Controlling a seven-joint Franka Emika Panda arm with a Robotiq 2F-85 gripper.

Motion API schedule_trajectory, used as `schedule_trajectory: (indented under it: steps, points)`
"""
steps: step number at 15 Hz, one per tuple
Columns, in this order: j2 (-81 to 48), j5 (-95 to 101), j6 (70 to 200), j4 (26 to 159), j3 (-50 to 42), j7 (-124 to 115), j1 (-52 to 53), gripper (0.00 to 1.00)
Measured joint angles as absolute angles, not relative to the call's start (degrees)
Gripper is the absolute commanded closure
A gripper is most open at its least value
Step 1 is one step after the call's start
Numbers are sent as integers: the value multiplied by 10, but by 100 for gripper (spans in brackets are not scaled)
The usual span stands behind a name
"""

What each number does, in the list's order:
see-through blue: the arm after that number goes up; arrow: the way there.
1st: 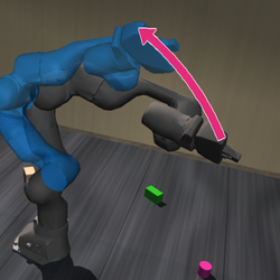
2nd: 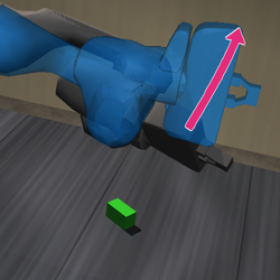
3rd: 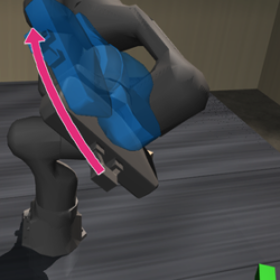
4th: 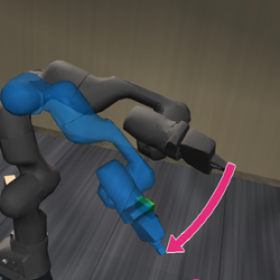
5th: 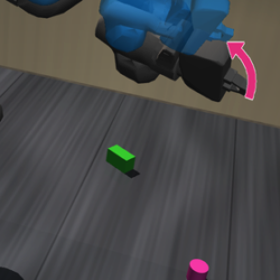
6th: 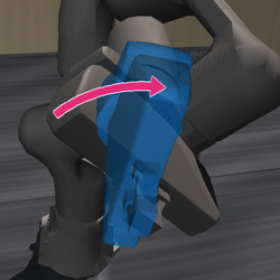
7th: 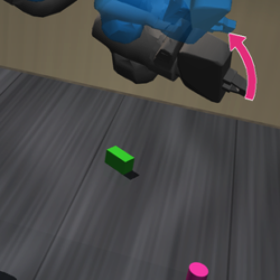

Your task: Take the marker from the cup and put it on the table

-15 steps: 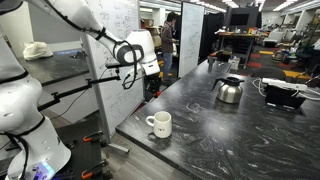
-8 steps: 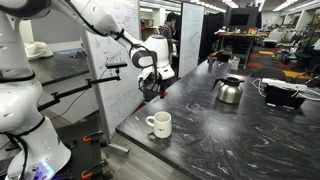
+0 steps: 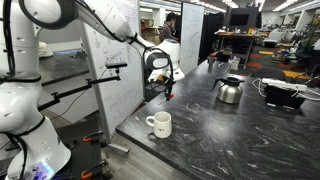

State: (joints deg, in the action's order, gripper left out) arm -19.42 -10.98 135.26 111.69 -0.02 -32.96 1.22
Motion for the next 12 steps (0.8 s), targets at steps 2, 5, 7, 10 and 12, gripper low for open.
schedule_trajectory:
  steps: [2, 5, 7, 10, 12]
  points:
    - [-205, -102, 1349, 1103, -3, -330, 14, 42]
    - [-212, -99, 1342, 1091, -6, -330, 17, 19]
    - [-215, -99, 1338, 1085, -7, -330, 18, 5]
    - [-218, -99, 1338, 1079, -7, -330, 18, 0]
    - [-219, -99, 1344, 1076, -7, -329, 19, 0]
